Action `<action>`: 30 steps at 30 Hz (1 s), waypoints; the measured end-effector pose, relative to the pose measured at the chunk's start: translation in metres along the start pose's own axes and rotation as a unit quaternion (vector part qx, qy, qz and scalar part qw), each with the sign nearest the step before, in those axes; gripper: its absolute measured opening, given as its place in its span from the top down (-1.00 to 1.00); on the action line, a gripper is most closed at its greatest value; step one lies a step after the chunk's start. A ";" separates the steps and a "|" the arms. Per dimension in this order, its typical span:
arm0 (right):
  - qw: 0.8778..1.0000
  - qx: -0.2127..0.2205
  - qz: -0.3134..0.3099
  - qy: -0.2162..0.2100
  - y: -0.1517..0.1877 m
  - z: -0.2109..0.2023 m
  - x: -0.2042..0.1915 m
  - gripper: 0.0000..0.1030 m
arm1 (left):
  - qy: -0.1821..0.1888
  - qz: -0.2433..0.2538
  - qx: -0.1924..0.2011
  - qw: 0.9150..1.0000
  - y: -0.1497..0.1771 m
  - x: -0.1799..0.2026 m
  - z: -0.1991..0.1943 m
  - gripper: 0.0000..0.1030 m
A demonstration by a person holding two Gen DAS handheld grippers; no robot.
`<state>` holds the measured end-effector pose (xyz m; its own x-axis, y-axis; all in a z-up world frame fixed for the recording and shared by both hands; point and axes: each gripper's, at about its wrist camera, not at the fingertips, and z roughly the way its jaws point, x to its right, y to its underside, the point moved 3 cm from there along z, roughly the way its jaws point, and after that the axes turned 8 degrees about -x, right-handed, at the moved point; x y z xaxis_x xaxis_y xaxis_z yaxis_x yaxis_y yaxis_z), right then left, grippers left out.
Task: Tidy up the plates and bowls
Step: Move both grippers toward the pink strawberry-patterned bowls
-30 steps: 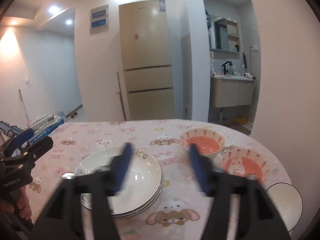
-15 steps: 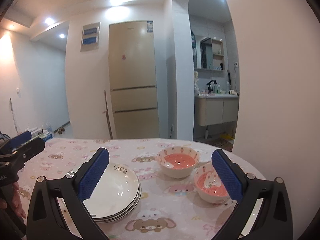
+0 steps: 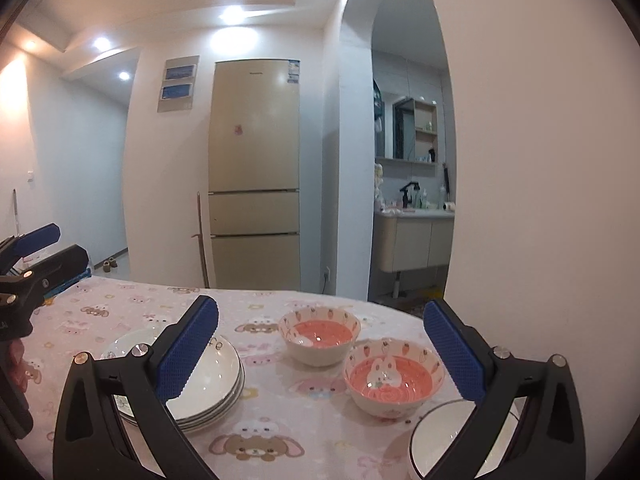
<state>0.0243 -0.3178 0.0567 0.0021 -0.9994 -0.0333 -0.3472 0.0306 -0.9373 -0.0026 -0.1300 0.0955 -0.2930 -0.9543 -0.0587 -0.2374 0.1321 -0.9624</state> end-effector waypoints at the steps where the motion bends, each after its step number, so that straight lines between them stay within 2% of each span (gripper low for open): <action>1: 1.000 -0.007 0.005 -0.009 0.002 0.000 0.004 -0.99 | 0.008 -0.004 -0.004 1.000 0.000 0.003 0.003 -1.00; 6: 0.998 -0.027 0.051 -0.025 0.011 -0.006 0.028 -0.99 | 0.015 -0.014 -0.018 1.000 0.001 0.013 0.014 -1.00; 9: 0.996 -0.033 0.079 -0.032 0.016 -0.006 0.047 -0.99 | 0.006 -0.018 -0.060 0.998 0.004 0.025 0.027 -1.00; 13: 0.996 -0.048 0.077 0.003 0.021 -0.005 0.067 -0.84 | 0.035 -0.019 -0.080 0.996 0.009 0.043 0.041 -1.00; 17: 0.996 -0.045 0.064 0.040 0.023 -0.013 0.082 -0.84 | 0.034 -0.005 -0.097 0.995 0.012 0.061 0.053 -1.00; 20: 0.996 -0.041 0.054 0.062 0.023 -0.019 0.091 -0.83 | 0.060 0.000 -0.115 0.992 0.015 0.075 0.066 -1.00; 21: 0.995 -0.038 0.053 0.071 0.023 -0.022 0.095 -0.76 | 0.063 -0.003 -0.115 0.991 0.017 0.078 0.068 -0.89; 22: 0.995 -0.038 0.054 0.080 0.023 -0.023 0.100 -0.46 | 0.061 -0.004 -0.113 0.992 0.017 0.082 0.070 -0.77; 24: 0.992 -0.041 0.059 0.104 0.023 -0.024 0.109 -0.10 | 0.061 0.000 -0.113 0.992 0.019 0.092 0.076 -0.77; 26: 0.990 -0.047 0.065 0.120 0.024 -0.023 0.120 -0.06 | 0.067 0.009 -0.116 0.991 0.019 0.102 0.081 -0.77; 28: 0.988 -0.055 0.073 0.127 0.025 -0.022 0.131 0.32 | 0.076 0.021 -0.114 0.990 0.020 0.112 0.083 -0.77; 30: 0.986 -0.061 0.090 0.125 0.027 -0.020 0.142 0.37 | 0.086 0.023 -0.114 0.989 0.021 0.120 0.088 -0.77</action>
<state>-0.0039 -0.4588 0.0340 -0.2965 -0.9504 -0.0938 -0.4305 0.2206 -0.8752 0.0392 -0.2649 0.0450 -0.4575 -0.8885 -0.0361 -0.4167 0.2501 -0.8739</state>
